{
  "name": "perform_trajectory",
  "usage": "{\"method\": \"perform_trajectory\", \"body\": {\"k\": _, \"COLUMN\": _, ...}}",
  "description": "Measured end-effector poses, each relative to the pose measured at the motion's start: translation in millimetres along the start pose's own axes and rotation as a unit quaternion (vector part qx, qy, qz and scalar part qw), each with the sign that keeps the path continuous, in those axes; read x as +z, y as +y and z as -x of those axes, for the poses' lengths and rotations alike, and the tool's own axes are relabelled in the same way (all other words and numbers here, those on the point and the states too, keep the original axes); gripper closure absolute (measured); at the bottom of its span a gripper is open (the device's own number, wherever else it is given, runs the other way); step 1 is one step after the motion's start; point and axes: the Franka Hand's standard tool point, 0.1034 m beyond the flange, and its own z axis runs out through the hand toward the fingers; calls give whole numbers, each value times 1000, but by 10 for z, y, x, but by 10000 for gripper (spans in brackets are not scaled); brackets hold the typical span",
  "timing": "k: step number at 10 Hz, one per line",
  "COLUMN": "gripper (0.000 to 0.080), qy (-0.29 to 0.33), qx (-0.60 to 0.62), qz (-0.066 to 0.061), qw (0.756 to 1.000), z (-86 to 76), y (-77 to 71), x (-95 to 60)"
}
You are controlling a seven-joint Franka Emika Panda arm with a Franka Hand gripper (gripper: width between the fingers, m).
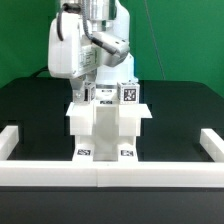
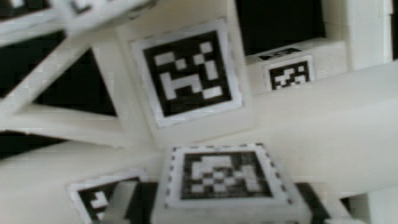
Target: Assemble chair
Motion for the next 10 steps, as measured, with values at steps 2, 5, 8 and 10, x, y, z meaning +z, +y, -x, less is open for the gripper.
{"method": "perform_trajectory", "body": {"k": 2, "gripper": 528, "qy": -1, "qx": 36, "qz": 7, "qw": 999, "z": 18, "y": 31, "x": -2}}
{"method": "perform_trajectory", "body": {"k": 5, "gripper": 528, "qy": 0, "qx": 75, "qz": 18, "qw": 997, "z": 43, "y": 82, "x": -8}}
{"method": "perform_trajectory", "body": {"k": 8, "gripper": 528, "qy": 3, "qx": 99, "qz": 26, "qw": 995, "z": 69, "y": 121, "x": -16}}
{"method": "perform_trajectory", "body": {"k": 10, "gripper": 412, "qy": 4, "qx": 97, "qz": 27, "qw": 995, "z": 65, "y": 126, "x": 2}}
